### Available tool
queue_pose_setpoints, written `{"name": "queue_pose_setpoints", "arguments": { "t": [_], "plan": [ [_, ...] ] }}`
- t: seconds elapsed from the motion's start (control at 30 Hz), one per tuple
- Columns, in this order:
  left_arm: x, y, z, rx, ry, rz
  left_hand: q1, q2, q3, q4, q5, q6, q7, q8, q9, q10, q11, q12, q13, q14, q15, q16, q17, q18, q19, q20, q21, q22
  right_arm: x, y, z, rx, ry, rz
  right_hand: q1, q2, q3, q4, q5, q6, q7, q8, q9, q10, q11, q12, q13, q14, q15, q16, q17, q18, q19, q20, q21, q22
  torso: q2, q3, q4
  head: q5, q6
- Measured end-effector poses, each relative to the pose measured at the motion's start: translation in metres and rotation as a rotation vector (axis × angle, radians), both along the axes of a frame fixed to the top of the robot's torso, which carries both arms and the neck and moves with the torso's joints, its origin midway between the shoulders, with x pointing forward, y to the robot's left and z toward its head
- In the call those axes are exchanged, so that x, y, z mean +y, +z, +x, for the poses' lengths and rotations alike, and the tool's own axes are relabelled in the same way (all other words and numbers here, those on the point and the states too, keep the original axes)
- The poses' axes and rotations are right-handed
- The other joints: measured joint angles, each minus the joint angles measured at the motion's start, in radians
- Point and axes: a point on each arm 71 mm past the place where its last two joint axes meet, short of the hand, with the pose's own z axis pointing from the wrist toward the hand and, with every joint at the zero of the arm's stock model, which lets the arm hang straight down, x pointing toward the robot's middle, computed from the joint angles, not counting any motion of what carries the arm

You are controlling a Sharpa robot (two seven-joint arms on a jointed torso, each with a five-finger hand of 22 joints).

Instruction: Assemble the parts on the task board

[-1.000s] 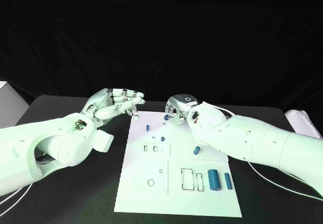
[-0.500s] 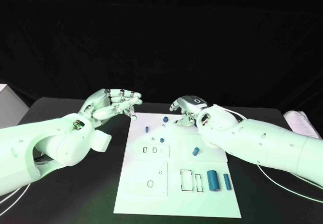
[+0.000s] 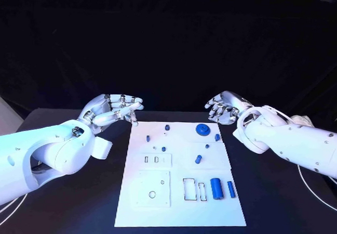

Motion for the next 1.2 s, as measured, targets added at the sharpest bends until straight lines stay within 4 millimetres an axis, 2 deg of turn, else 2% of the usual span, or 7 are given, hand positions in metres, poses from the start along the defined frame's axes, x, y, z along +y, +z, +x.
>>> {"name": "queue_pose_setpoints", "arguments": {
  "t": [0.1,0.17,0.37,0.43,0.6,0.9,1.2],
  "plan": [
    [0.001,0.0,0.001,0.0,0.004,0.001,0.0,0.0,0.0,0.0,0.0,0.0,0.0,0.0,0.0,0.0,0.0,0.0,0.0,0.0,0.0,0.0,0.0,0.0,0.0,0.0,0.0,0.0,-0.014,-0.003,0.003,0.063,-0.023,0.044,0.003,0.016,0.023,-0.073,-0.011,-0.057,0.002,-0.003,-0.014,-0.105,0.019,-0.083,-0.057,-0.088,0.031,-0.147,-0.099,0.007,-0.125,0.033,-0.044,-0.018,-0.002,0.002,-0.003,-0.001,0.003],
    [0.002,-0.001,0.002,0.0,0.006,0.002,0.0,0.0,0.0,0.0,0.0,0.0,0.0,0.0,0.0,0.0,0.0,0.0,0.0,0.0,0.0,0.0,0.0,0.0,-0.003,0.003,0.0,0.001,-0.021,-0.005,0.003,0.105,-0.027,0.067,0.002,0.041,0.016,-0.103,-0.016,-0.074,-0.027,-0.003,-0.017,-0.156,0.0,-0.124,-0.068,-0.195,0.04,-0.251,-0.168,0.014,-0.19,0.035,-0.133,-0.072,-0.003,0.0033,-0.0046,-0.001,0.004],
    [0.003,-0.001,0.003,0.001,0.01,0.004,0.0,0.0,0.0,0.0,0.0,0.0,0.0,0.0,0.0,0.0,0.0,0.0,0.0,0.0,0.0,0.0,0.0,0.0,-0.004,0.004,0.0,0.001,-0.034,-0.009,0.005,0.181,-0.029,0.107,-0.077,0.087,0.028,-0.162,-0.019,-0.034,-0.053,0.027,-0.017,-0.092,-0.015,-0.131,-0.07,-0.103,0.059,-0.313,-0.334,0.015,-0.297,0.116,-0.586,-0.402,-0.003,0.0045,-0.0061,-0.005,0.007],
    [0.004,-0.001,0.003,0.001,0.011,0.005,0.0,0.0,0.0,0.0,0.0,0.0,0.0,0.0,0.0,0.0,0.0,0.0,0.0,0.0,0.0,0.0,0.0,0.0,-0.004,0.004,0.0,0.001,-0.035,-0.009,0.006,0.186,-0.025,0.11,-0.09,0.092,0.041,-0.175,-0.019,0.002,-0.04,0.047,-0.013,-0.009,0.002,-0.105,-0.064,-0.002,0.046,-0.274,-0.341,0.014,-0.238,0.097,-0.618,-0.44,-0.002,0.0043,-0.0063,-0.007,0.008],
    [0.004,-0.002,0.004,0.002,0.012,0.005,0.0,0.0,0.0,0.0,0.0,0.0,0.0,0.0,0.0,0.0,0.0,0.0,0.0,0.0,0.0,0.0,0.0,0.0,-0.004,0.004,0.0,0.001,-0.033,-0.008,0.011,0.158,-0.008,0.069,-0.144,0.093,-0.075,-0.171,-0.011,0.065,-0.04,0.075,-0.009,0.13,-0.034,-0.059,-0.039,0.2,-0.026,-0.118,-0.213,0.014,-0.015,0.004,-0.458,-0.355,-0.001,0.0036,-0.006,-0.01,0.008],
    [0.003,-0.002,0.004,0.007,0.006,0.005,0.0,0.0,0.0,0.0,0.0,0.0,0.0,0.0,0.002,0.0,0.0,0.0,0.002,0.0,0.0,-0.004,-0.001,0.0,-0.007,0.0,0.0,0.001,-0.022,-0.009,0.024,0.074,0.026,-0.124,-0.188,0.083,-0.069,-0.172,-0.015,0.102,-0.065,0.083,-0.007,0.194,-0.066,-0.027,0.031,0.096,-0.051,0.276,0.132,0.015,-0.003,-0.023,-0.289,-0.208,0.0,0.0017,-0.0008,-0.017,0.006],
    [0.004,-0.003,0.004,0.013,0.004,0.008,0.0,0.0,0.0,0.0,0.0,0.0,0.0,0.0,0.002,0.0,0.0,0.0,0.002,0.0,0.0,-0.008,-0.002,0.0,-0.011,0.003,0.0,0.001,-0.018,-0.01,0.026,0.04,0.049,-0.197,-0.199,0.087,0.068,-0.169,-0.009,0.034,-0.048,0.043,0.004,0.094,-0.022,-0.132,-0.056,0.082,-0.01,-0.179,-0.204,0.014,-0.005,0.012,-0.541,-0.396,0.004,0.0038,0.0025,-0.018,0.006]
  ]
}}
